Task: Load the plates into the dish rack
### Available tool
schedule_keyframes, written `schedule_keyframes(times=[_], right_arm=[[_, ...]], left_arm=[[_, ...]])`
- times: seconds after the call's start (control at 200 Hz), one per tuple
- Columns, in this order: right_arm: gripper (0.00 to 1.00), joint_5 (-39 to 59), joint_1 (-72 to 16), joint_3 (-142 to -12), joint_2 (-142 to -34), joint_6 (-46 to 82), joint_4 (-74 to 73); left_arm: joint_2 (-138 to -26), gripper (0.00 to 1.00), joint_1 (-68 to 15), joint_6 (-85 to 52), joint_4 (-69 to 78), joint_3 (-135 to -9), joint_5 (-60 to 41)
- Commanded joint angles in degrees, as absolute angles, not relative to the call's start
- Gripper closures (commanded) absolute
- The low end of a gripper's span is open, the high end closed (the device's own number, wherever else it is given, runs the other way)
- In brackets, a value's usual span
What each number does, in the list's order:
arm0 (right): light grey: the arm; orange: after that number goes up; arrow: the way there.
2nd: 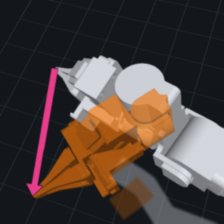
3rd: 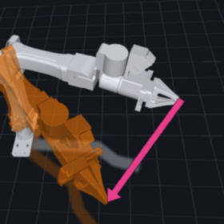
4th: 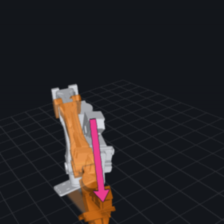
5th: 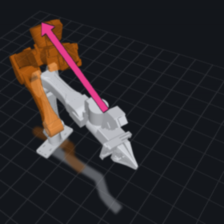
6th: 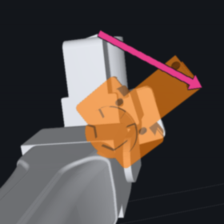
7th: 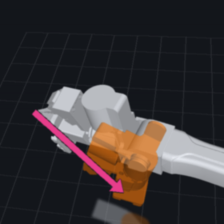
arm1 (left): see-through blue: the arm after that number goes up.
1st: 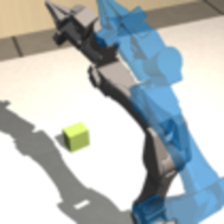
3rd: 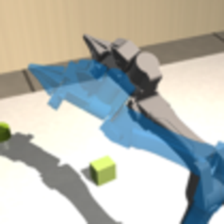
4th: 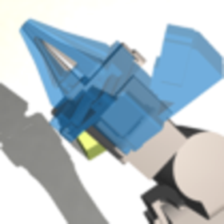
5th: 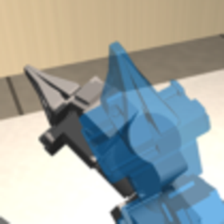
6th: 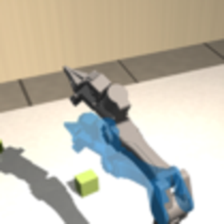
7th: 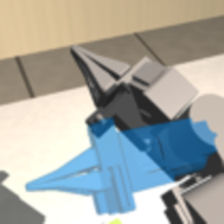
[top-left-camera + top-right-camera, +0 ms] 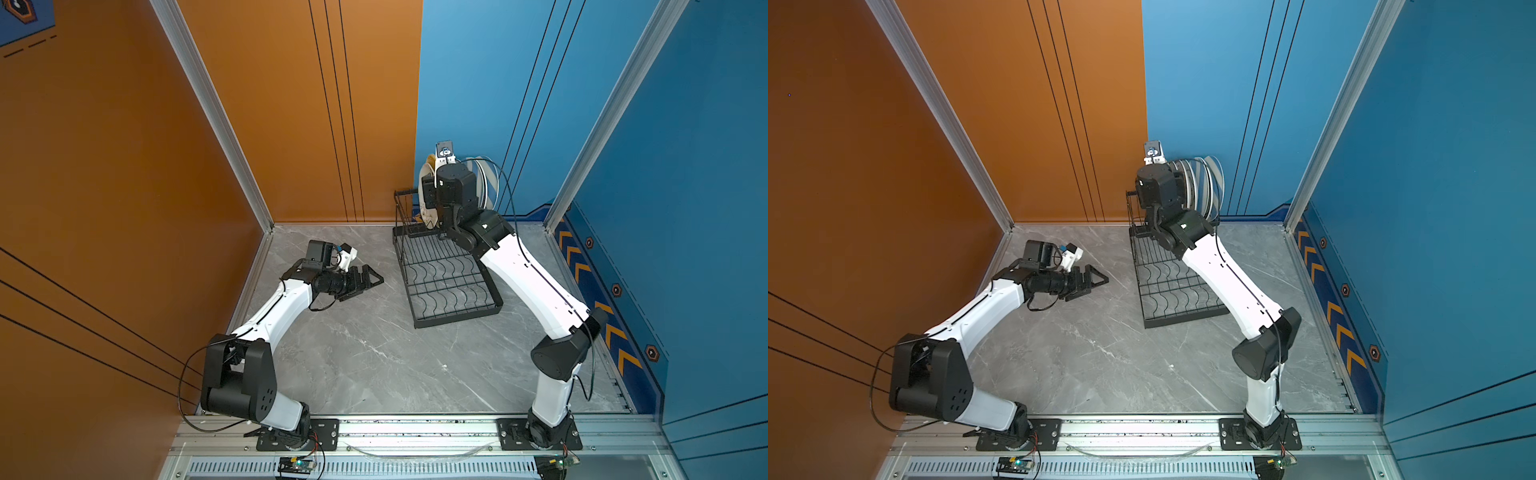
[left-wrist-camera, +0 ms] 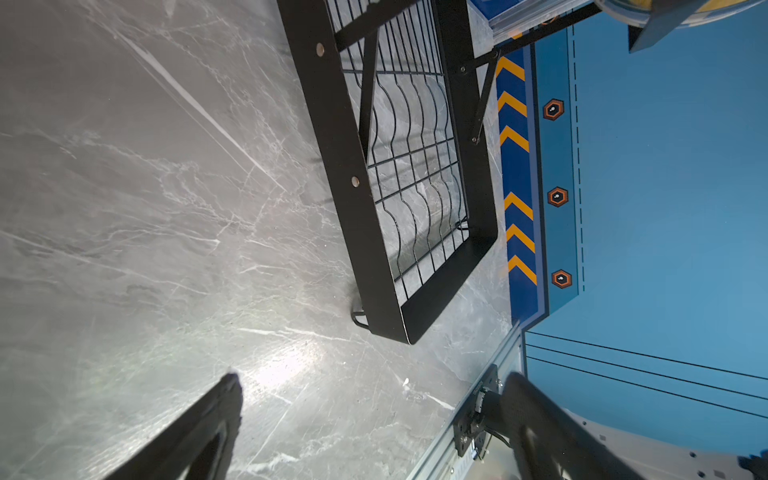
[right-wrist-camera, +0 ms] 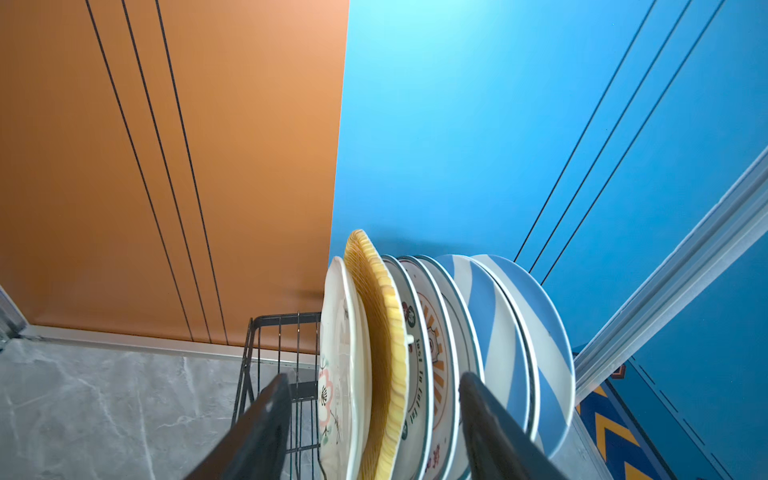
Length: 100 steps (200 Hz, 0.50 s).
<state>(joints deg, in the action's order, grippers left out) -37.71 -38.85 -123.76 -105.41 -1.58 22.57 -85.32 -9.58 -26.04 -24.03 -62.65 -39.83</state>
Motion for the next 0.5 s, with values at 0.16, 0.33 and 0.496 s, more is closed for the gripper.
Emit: schedule_keyframes(times=[0.16,0.33,0.496], right_arm=[[0.19,-32.8,-35.8,-105.3,-89.7,7.5,28.3],[0.06,-27.0,-29.8,-89.6,-79.9,12.5,28.2],[0.00,-18.6,-20.8,-76.8,-73.0,15.0,25.4]], left_arm=[[-83.5,0.02,-8.8,-20.1,-25.0,-64.4,-28.0],[-83.6,0.02,-8.1,-16.2,-24.0,-65.1,-20.9],[-82.2,0.02,-6.9,-14.4,-19.5,-62.7,-15.5]])
